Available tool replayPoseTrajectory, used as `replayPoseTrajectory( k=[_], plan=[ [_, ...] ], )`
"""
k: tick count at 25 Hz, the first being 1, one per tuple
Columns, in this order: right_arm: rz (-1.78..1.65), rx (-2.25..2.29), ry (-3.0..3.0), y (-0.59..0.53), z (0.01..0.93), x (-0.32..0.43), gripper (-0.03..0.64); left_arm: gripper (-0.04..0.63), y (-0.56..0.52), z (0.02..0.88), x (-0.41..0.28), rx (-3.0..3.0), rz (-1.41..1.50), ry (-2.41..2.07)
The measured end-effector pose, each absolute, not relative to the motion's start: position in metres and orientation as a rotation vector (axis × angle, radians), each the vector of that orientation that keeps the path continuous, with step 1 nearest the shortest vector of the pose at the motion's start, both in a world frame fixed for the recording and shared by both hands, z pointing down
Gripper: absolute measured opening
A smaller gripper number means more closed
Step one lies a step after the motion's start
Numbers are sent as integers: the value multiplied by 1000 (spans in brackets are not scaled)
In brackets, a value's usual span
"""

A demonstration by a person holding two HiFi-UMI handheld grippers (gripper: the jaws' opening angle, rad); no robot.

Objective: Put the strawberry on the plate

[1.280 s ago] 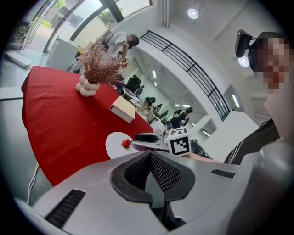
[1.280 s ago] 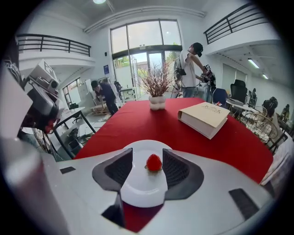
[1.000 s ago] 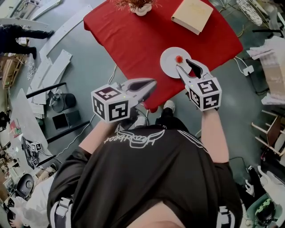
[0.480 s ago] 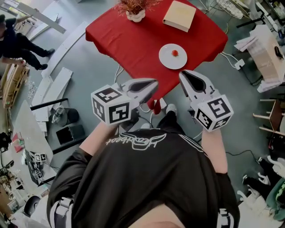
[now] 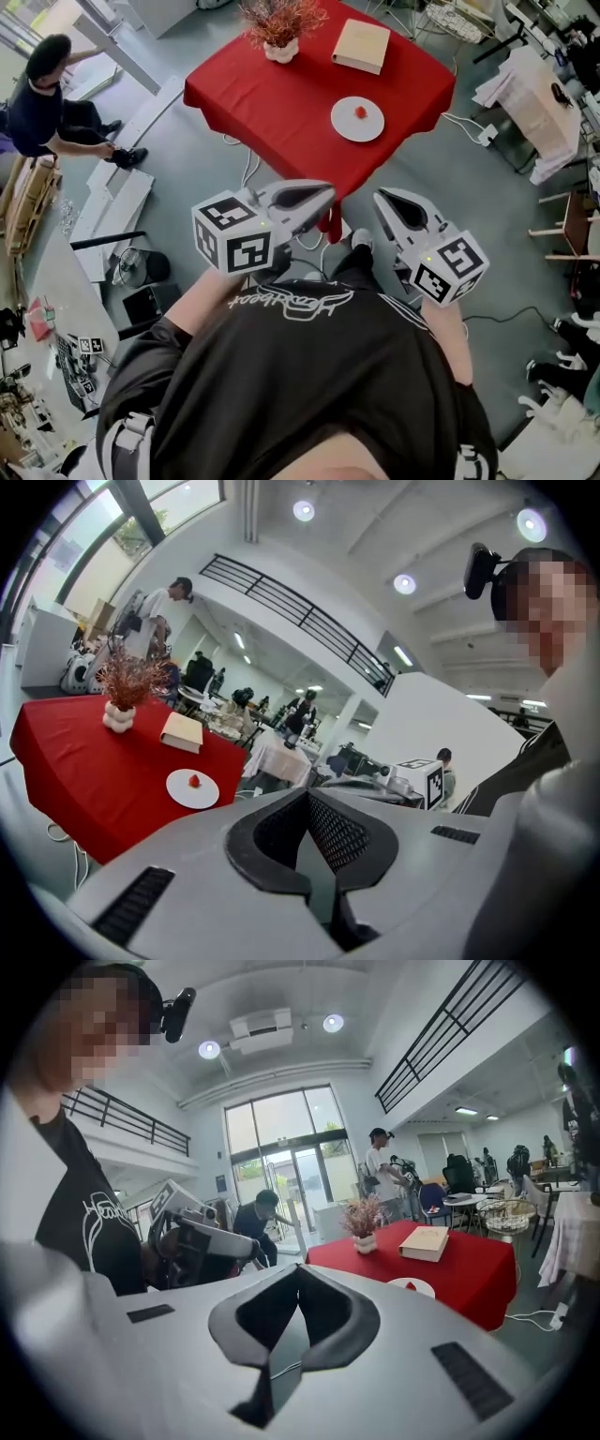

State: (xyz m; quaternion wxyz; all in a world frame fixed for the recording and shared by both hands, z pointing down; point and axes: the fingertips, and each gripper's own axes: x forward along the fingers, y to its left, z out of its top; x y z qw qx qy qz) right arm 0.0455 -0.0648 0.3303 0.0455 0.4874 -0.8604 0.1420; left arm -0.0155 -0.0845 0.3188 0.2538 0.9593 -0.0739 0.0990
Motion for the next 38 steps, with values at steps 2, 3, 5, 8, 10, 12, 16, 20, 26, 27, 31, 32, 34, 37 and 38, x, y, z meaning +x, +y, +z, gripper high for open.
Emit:
replayPoseTrajectory(
  k=[2, 3, 5, 8, 10, 12, 16, 20, 26, 27, 31, 32, 34, 37, 38],
  plan=[
    [441, 1493, -2634, -54, 328, 38, 9, 8, -75, 316, -20, 2624, 274, -180],
    [442, 1492, -2636, -50, 327, 34, 9, 8, -71, 316, -23, 2630, 277, -172],
    [443, 1487, -2635, -42, 328, 28, 9, 8, -65, 318, -28, 2632, 284, -162],
    [439, 1485, -2631, -35, 328, 23, 9, 8, -58, 321, -31, 2624, 290, -159],
    [443, 1489, -2634, -33, 328, 21, 9, 8, -56, 322, -33, 2621, 290, -159],
    [456, 1490, -2638, -31, 328, 19, 9, 8, -54, 322, -35, 2621, 290, -157],
    [458, 1489, -2635, -29, 330, 16, 9, 8, -50, 323, -37, 2620, 292, -153],
    [452, 1492, -2627, -29, 330, 19, 8, 8, -50, 323, -34, 2619, 297, -149],
    [436, 1499, -2608, -30, 334, 19, 8, 8, -46, 327, -31, 2617, 312, -135],
    [438, 1498, -2607, -31, 335, 19, 8, 8, -47, 327, -31, 2616, 311, -136],
    [447, 1488, -2603, -35, 341, 17, 8, 8, -50, 333, -34, 2604, 317, -143],
    [450, 1487, -2604, -36, 342, 17, 8, 8, -51, 335, -34, 2601, 319, -146],
    [458, 1483, -2605, -38, 345, 16, 8, 8, -52, 337, -34, 2597, 322, -150],
    [462, 1480, -2603, -39, 347, 16, 8, 8, -53, 338, -34, 2595, 319, -153],
    [462, 1479, -2604, -39, 347, 16, 8, 8, -53, 338, -34, 2594, 319, -154]
  ],
)
